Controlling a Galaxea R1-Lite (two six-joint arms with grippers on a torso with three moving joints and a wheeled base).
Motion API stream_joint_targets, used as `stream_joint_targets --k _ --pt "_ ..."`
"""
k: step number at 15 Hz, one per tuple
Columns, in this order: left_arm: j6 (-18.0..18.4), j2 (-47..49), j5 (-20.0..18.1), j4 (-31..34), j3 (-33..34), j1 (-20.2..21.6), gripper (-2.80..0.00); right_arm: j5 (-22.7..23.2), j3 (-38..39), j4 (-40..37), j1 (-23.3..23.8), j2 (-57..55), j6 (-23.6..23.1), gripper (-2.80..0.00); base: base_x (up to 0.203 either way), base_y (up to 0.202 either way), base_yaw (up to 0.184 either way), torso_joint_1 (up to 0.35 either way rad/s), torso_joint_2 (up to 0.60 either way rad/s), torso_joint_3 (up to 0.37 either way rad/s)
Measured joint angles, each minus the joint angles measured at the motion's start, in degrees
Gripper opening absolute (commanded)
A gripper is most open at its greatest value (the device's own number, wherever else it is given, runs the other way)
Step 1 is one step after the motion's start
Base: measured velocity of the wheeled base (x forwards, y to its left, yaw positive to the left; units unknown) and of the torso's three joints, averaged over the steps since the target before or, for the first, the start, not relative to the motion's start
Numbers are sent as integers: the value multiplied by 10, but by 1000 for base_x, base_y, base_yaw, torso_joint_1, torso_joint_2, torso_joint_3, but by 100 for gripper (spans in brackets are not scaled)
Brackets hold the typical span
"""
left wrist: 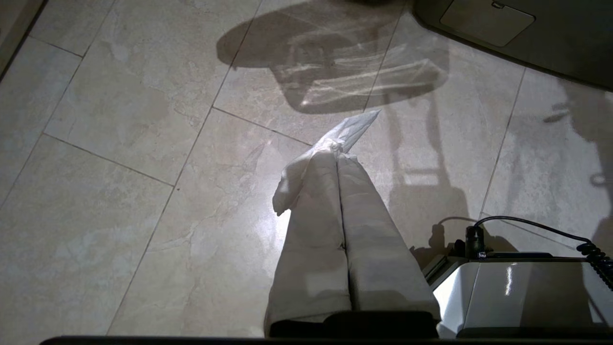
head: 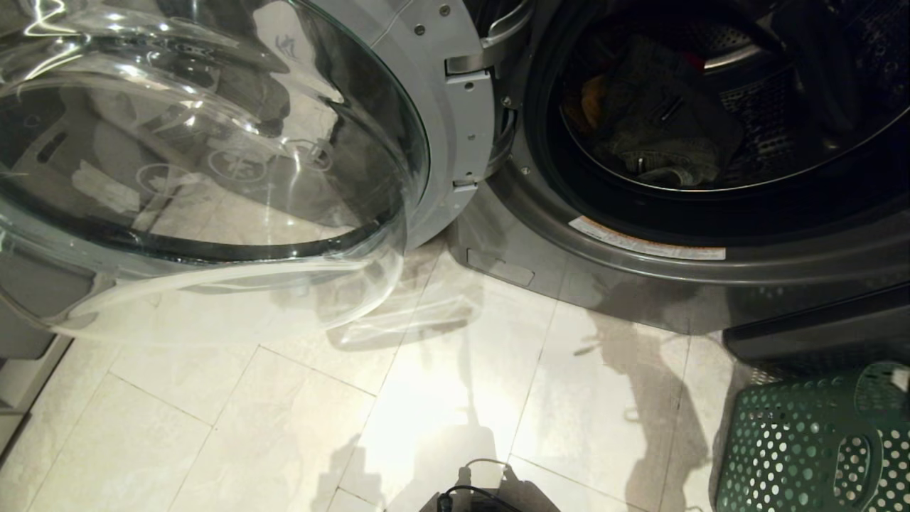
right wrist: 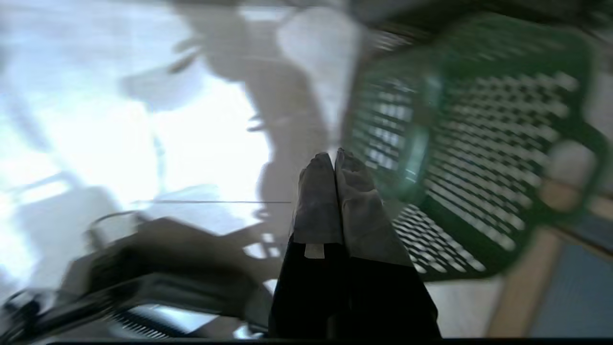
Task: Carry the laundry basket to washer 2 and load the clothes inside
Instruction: Close the washing machine door with the left hand
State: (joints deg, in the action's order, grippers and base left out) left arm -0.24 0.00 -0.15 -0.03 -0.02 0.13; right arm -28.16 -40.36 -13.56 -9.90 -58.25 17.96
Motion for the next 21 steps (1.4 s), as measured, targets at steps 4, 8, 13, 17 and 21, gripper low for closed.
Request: stream_joint_targets --k 4,8,13,17,21 --pt "0 0 0 0 0 0 -280 -50 125 9 125 87 -13 -280 0 0 0 0 0 0" --pt "0 0 0 0 0 0 -280 72 253 77 90 213 -61 -280 0 0 0 0 0 0" --pt "0 0 0 0 0 0 -280 275 357 48 77 399 -217 -280 0 0 0 0 0 0" --pt "-1 0 0 0 0 0 -280 277 367 48 117 440 -221 -280 0 0 0 0 0 0" --pt "-1 0 0 0 0 0 -280 278 369 51 108 521 -218 -280 0 0 0 0 0 0"
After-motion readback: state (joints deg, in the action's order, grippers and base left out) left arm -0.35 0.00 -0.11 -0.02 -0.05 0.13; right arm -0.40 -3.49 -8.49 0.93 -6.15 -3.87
